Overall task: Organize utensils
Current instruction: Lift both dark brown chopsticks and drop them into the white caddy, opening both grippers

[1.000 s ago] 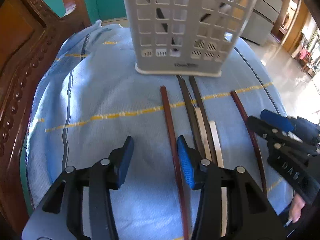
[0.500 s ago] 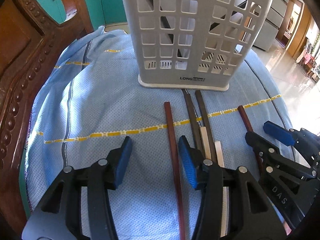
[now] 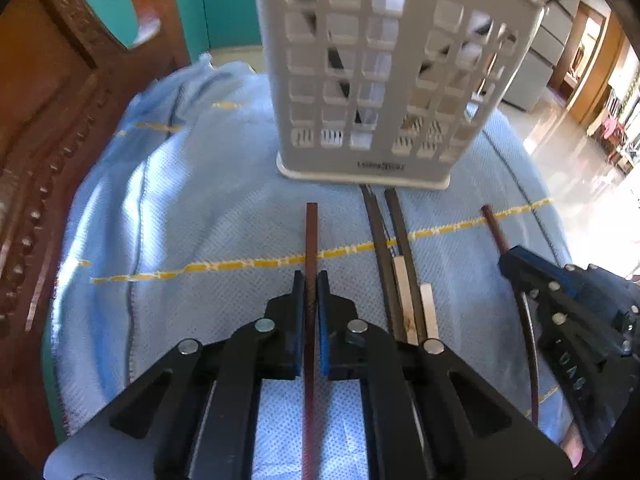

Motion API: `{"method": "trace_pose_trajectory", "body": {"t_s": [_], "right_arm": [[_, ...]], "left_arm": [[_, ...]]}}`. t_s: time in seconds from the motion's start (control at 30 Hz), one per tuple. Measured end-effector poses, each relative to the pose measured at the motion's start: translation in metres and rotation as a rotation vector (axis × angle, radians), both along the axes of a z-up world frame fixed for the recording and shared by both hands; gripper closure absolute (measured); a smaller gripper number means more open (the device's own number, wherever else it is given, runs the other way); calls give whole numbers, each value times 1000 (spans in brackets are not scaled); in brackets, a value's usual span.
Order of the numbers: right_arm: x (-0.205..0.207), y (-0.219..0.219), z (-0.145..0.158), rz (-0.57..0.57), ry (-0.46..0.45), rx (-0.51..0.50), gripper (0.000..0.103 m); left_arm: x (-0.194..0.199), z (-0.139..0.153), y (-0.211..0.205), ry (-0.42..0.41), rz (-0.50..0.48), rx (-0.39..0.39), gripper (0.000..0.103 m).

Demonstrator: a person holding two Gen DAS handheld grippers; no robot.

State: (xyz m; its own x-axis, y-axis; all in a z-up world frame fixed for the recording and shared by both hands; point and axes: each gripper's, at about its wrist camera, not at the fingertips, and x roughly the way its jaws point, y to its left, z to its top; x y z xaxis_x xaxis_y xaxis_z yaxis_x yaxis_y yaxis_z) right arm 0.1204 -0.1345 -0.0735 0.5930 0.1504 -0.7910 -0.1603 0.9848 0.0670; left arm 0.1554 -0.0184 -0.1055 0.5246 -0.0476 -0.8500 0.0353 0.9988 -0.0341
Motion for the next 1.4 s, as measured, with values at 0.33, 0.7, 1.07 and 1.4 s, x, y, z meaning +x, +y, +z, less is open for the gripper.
{"method": "trace_pose_trajectory", "body": {"t_s": [0.33, 0.7, 1.07, 1.4], "right_arm": [[-70, -50, 116, 34, -366, 239, 96], [-46, -59, 227, -57, -607, 432, 96], [7, -35, 199, -99, -655, 357, 96], [-9, -7, 168, -29, -578, 215, 93]], "left_arm": [[-66, 109, 23, -296, -41, -96, 96], [-63, 263, 48, -659, -12, -231, 96], [12, 227, 46, -635, 124, -248, 96], [30, 191, 33, -541, 95, -198, 96]]}}
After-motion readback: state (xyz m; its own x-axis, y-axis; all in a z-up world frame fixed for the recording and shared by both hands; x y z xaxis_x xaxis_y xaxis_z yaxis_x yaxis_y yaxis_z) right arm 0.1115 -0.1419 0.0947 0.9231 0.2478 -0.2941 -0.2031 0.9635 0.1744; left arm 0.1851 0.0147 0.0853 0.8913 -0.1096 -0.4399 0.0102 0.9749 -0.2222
